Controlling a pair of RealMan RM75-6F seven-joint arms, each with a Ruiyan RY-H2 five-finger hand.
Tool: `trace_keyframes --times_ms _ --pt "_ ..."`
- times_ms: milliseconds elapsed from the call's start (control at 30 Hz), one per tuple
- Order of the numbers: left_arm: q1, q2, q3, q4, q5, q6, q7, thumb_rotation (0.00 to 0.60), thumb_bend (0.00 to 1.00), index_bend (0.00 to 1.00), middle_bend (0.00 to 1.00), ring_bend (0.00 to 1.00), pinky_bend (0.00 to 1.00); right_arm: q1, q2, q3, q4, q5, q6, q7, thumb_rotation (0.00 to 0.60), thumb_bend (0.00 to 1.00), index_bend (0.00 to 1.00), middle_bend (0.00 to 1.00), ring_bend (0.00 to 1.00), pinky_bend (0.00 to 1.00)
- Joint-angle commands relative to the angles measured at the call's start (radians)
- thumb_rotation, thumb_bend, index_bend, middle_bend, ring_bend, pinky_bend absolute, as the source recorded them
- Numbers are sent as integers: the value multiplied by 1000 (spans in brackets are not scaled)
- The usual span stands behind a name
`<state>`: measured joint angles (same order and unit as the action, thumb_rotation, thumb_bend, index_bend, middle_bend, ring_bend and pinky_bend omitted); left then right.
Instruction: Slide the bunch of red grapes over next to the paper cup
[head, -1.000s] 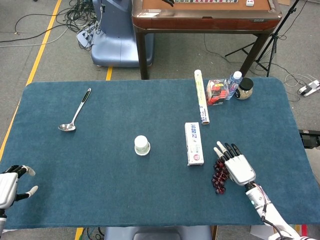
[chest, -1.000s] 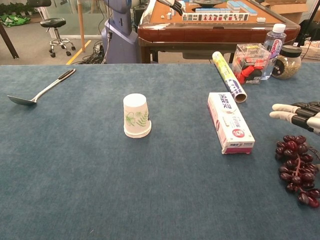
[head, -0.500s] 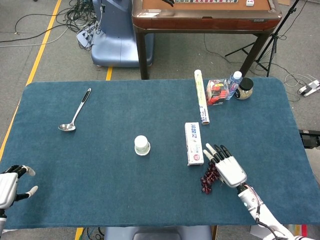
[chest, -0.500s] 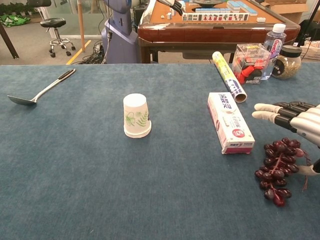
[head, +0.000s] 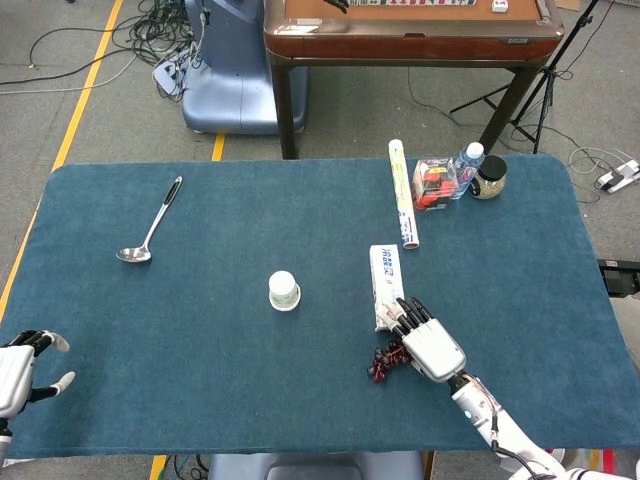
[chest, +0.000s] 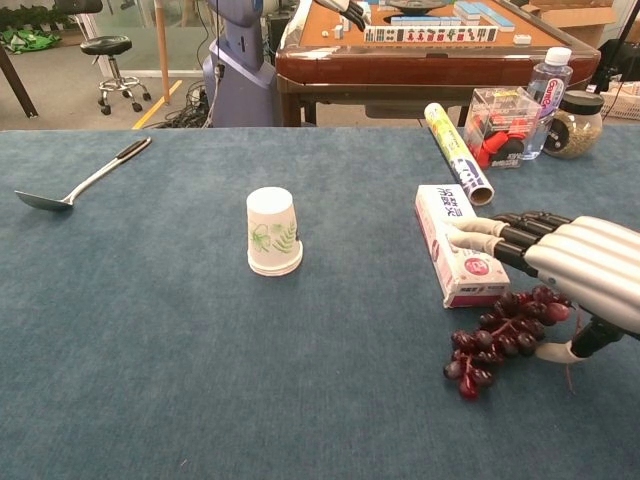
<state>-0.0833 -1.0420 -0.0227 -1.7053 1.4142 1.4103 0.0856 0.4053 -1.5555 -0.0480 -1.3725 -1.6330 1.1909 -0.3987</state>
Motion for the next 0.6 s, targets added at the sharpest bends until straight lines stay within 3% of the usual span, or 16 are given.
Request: trace_keyframes --times_ms 33,600 --pt "0 0 0 0 0 0 0 600 204 481 433 317 463 4 -6 0 -6 -4 -4 -6 600 0 0 0 0 115" --pt "0 2 -3 3 -6 -2 -5 600 204 481 433 318 463 39 -45 16 -61 -23 -27 -25 600 0 0 0 0 115"
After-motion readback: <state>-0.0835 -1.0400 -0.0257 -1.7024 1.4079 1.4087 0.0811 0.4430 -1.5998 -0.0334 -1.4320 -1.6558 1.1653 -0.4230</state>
